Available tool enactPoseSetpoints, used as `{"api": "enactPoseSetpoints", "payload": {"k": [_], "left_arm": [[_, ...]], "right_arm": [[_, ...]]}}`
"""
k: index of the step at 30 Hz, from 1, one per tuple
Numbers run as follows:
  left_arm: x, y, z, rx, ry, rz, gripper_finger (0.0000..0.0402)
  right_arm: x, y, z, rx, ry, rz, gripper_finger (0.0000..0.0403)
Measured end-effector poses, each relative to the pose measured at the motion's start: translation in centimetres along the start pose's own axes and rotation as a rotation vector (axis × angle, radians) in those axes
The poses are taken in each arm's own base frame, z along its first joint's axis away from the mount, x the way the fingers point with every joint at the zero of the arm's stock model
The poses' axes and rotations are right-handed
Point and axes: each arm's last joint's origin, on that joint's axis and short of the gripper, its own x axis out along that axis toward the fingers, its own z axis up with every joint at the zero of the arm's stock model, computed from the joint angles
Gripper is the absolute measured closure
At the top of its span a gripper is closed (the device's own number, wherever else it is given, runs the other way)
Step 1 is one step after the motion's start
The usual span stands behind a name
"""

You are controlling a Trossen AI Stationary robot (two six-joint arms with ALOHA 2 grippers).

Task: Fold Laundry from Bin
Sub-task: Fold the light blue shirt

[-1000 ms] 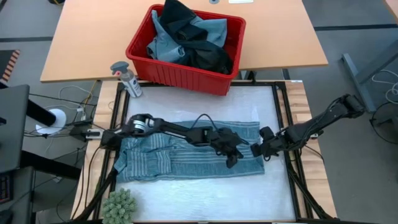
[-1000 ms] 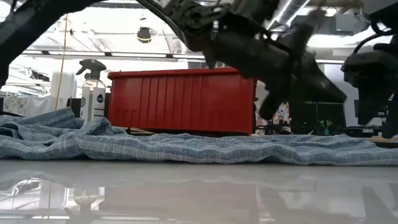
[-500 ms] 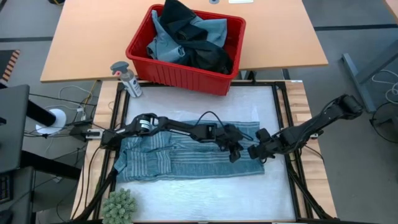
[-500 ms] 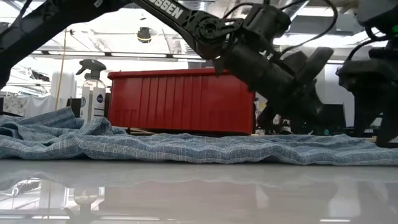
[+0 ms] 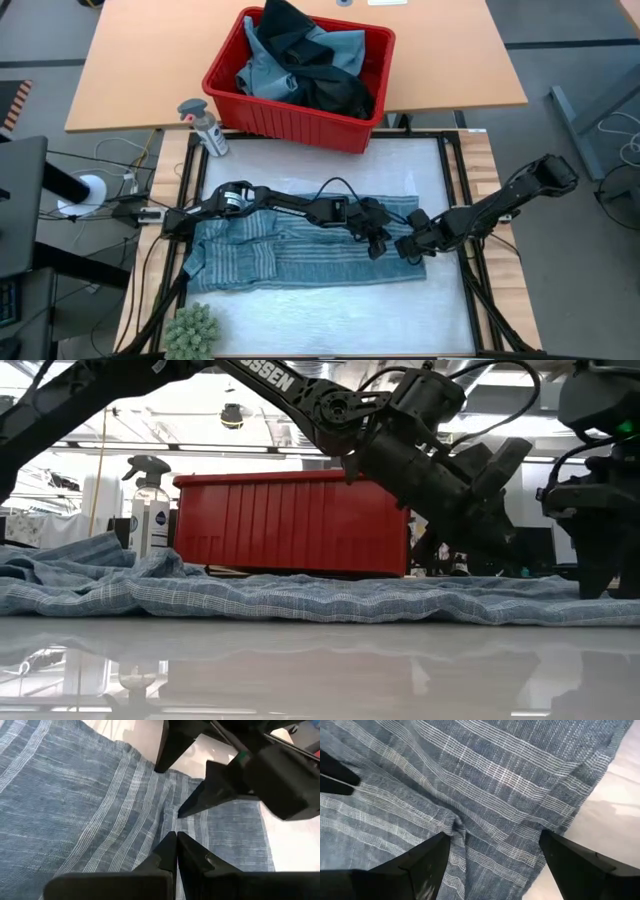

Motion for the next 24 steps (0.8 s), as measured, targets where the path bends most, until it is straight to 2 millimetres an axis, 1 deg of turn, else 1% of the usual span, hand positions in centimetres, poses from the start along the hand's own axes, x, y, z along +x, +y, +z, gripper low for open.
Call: {"api": "enactPoseSetpoints", "payload": {"k": [5,9,14,20,24], "left_arm": [[0.0,0.3,-0.3,0.01,0.039,0.016,0.0401],[0.0,0.3,-0.3,0.024,0.039,0.017,0.0401],[0.0,0.4,-0.3,0.028,0.036,0.026,0.0401],[0.0,0.4,-0.3,0.029,0.034,0.025,0.0401],[0.0,0.4,-0.3,0.029,0.034,0.025,0.0401]], "right_arm": [[-0.8,0.2,0.7,0.03,0.009,-0.061,0.0062],[-1.3,0.3,1.2,0.046,0.005,-0.084,0.0055],[-1.4,0.3,1.4,0.075,0.013,-0.09,0.0046],[-1.4,-0.2,1.5,0.117,0.012,-0.155,0.0045],[-1.3,-0.3,1.8,0.125,-0.016,-0.157,0.0044]]}}
